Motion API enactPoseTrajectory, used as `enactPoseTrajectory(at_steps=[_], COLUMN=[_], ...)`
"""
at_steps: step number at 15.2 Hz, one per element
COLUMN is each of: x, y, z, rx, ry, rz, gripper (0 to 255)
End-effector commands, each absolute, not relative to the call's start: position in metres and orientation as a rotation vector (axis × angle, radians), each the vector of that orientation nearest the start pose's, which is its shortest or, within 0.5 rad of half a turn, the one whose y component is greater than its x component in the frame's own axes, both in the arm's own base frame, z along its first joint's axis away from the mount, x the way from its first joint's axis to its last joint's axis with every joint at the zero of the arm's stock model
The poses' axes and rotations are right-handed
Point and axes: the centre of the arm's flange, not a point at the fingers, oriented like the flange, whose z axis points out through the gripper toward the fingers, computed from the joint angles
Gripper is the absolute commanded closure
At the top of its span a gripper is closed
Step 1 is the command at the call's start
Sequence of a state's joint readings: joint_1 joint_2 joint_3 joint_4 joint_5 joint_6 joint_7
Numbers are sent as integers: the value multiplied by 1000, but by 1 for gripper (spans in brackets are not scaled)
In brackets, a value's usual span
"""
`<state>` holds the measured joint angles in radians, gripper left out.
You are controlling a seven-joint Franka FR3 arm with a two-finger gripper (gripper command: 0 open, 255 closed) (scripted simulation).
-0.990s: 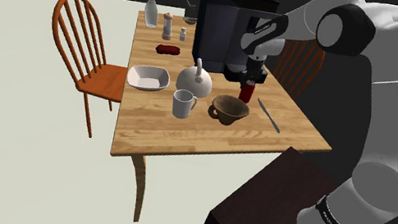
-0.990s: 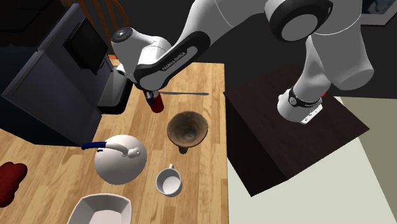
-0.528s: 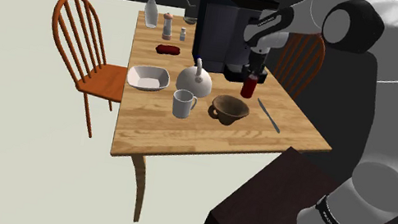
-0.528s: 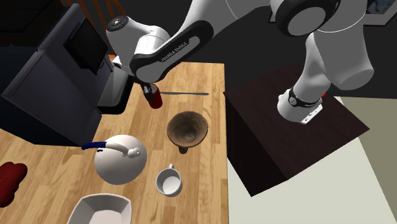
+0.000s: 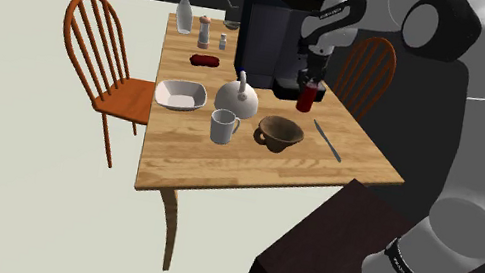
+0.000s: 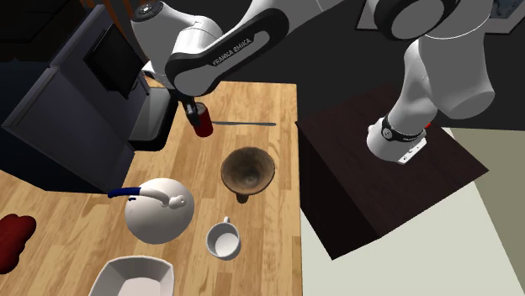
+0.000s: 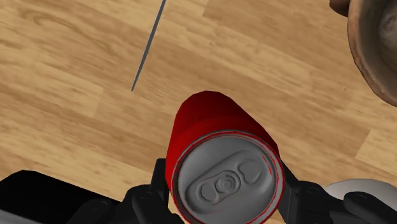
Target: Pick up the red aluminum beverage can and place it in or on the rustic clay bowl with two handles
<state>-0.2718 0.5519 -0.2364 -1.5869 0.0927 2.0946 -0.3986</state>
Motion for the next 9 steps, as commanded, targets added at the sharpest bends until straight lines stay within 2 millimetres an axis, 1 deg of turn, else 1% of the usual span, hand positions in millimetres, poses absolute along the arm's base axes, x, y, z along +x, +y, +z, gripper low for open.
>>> enactPoseTrajectory(at_steps=[1,9], x=[613,613], y=[-312,-312], z=[330,373], rx=[-3162,-3162], ry=[198,198], rz=[70,70], gripper=[255,255])
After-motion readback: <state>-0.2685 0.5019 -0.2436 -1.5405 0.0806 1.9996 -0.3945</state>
